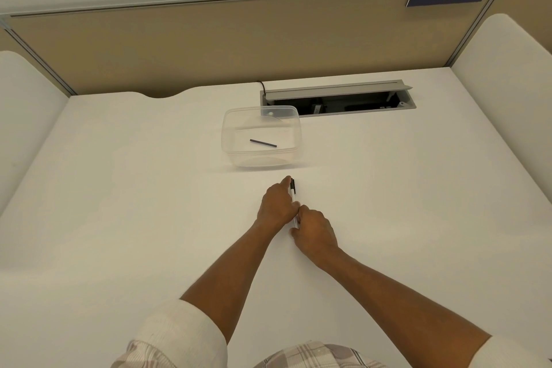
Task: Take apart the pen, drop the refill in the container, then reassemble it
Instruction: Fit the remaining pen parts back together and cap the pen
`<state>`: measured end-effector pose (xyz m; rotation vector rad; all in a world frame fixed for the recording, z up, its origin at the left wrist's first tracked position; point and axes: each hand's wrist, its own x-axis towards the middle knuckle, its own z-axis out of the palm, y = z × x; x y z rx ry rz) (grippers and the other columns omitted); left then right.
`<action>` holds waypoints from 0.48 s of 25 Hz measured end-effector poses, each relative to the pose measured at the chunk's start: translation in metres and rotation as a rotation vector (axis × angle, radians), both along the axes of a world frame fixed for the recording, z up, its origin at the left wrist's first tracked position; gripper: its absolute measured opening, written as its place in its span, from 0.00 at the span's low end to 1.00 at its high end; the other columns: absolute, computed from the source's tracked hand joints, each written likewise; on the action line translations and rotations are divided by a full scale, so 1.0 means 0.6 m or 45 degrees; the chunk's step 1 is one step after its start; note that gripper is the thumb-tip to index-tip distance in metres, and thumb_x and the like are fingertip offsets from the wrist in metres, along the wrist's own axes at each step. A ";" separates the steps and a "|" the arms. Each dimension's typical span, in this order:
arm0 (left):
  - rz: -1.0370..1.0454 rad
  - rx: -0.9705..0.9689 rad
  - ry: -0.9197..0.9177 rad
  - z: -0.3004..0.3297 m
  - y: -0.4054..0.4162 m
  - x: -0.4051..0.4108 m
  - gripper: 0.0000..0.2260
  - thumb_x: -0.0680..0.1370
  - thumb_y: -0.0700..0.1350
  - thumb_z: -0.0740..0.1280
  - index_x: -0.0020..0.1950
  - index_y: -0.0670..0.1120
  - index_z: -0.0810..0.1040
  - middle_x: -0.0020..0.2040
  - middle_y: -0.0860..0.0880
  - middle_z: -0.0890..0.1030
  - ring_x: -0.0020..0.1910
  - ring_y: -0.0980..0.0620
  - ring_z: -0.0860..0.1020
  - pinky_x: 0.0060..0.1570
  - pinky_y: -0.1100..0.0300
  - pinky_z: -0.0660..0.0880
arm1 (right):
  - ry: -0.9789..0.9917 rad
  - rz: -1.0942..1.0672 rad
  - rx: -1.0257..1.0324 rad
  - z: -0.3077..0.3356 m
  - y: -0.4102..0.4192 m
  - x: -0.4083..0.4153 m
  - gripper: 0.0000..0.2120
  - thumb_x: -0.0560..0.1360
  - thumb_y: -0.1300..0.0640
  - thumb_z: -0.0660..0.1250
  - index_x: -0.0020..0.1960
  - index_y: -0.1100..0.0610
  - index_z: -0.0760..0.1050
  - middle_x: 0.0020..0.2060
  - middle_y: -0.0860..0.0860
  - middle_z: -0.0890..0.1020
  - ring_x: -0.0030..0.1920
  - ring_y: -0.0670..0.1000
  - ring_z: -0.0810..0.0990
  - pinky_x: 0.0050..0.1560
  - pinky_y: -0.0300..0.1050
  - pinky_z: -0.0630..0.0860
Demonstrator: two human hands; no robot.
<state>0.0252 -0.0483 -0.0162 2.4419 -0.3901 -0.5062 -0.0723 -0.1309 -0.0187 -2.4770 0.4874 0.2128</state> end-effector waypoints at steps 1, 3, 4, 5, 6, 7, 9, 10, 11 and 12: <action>-0.004 0.005 -0.012 0.001 0.000 0.000 0.18 0.69 0.44 0.70 0.58 0.45 0.72 0.41 0.47 0.80 0.43 0.46 0.79 0.42 0.52 0.77 | 0.001 -0.002 0.002 -0.001 -0.001 0.000 0.11 0.74 0.55 0.69 0.53 0.57 0.72 0.46 0.52 0.81 0.46 0.56 0.81 0.41 0.44 0.71; -0.010 0.016 -0.024 0.001 0.000 0.000 0.13 0.69 0.44 0.70 0.49 0.46 0.70 0.39 0.48 0.79 0.40 0.46 0.78 0.37 0.56 0.72 | 0.000 -0.004 0.010 -0.001 -0.002 -0.001 0.11 0.74 0.54 0.69 0.52 0.57 0.72 0.46 0.52 0.81 0.45 0.55 0.81 0.41 0.45 0.72; -0.011 0.020 -0.028 0.001 0.000 0.000 0.12 0.69 0.44 0.69 0.47 0.46 0.69 0.38 0.48 0.78 0.39 0.47 0.77 0.35 0.57 0.70 | 0.000 -0.006 0.011 0.000 -0.002 -0.002 0.11 0.74 0.54 0.69 0.52 0.57 0.72 0.46 0.52 0.81 0.45 0.55 0.81 0.41 0.44 0.72; -0.008 0.025 -0.031 0.002 0.000 -0.001 0.11 0.69 0.43 0.69 0.47 0.46 0.69 0.38 0.48 0.78 0.39 0.47 0.77 0.35 0.57 0.69 | 0.004 -0.007 0.011 0.000 -0.002 -0.002 0.11 0.74 0.54 0.69 0.52 0.58 0.72 0.46 0.52 0.81 0.45 0.55 0.81 0.41 0.44 0.72; -0.007 0.023 -0.037 0.000 0.001 0.000 0.11 0.69 0.43 0.69 0.47 0.46 0.69 0.39 0.47 0.78 0.40 0.46 0.78 0.36 0.57 0.69 | 0.006 -0.007 0.007 0.000 -0.003 -0.002 0.12 0.74 0.53 0.69 0.53 0.58 0.72 0.46 0.52 0.81 0.46 0.56 0.81 0.41 0.44 0.72; -0.007 0.019 -0.040 0.000 0.001 -0.001 0.11 0.69 0.43 0.69 0.47 0.46 0.69 0.40 0.47 0.79 0.41 0.46 0.78 0.36 0.57 0.69 | 0.009 -0.006 0.002 0.000 -0.003 -0.002 0.13 0.75 0.52 0.69 0.53 0.58 0.72 0.46 0.52 0.81 0.46 0.56 0.81 0.41 0.45 0.72; -0.006 0.019 -0.039 -0.002 0.002 -0.002 0.10 0.70 0.44 0.68 0.46 0.46 0.68 0.42 0.46 0.79 0.43 0.46 0.78 0.38 0.57 0.69 | 0.000 -0.013 -0.003 -0.001 -0.004 -0.002 0.14 0.76 0.49 0.68 0.52 0.59 0.73 0.45 0.52 0.81 0.45 0.55 0.81 0.40 0.45 0.72; -0.006 0.028 -0.037 -0.002 0.002 -0.002 0.10 0.71 0.45 0.67 0.46 0.47 0.67 0.43 0.46 0.79 0.43 0.46 0.78 0.39 0.57 0.69 | -0.002 -0.023 0.000 -0.002 -0.004 -0.003 0.15 0.77 0.47 0.66 0.51 0.59 0.73 0.45 0.53 0.81 0.44 0.56 0.81 0.40 0.44 0.71; -0.006 0.042 -0.038 -0.003 0.002 -0.002 0.09 0.73 0.46 0.67 0.45 0.47 0.67 0.44 0.46 0.79 0.44 0.46 0.78 0.40 0.56 0.70 | -0.002 -0.035 0.002 -0.003 -0.004 -0.003 0.16 0.78 0.45 0.65 0.51 0.59 0.73 0.44 0.53 0.81 0.44 0.56 0.81 0.39 0.44 0.71; -0.004 0.052 -0.035 -0.004 0.002 -0.002 0.08 0.74 0.47 0.66 0.46 0.47 0.67 0.45 0.46 0.79 0.46 0.46 0.78 0.42 0.55 0.71 | 0.001 -0.045 0.003 -0.003 -0.004 -0.003 0.17 0.78 0.44 0.63 0.50 0.59 0.72 0.43 0.54 0.81 0.43 0.56 0.81 0.39 0.45 0.71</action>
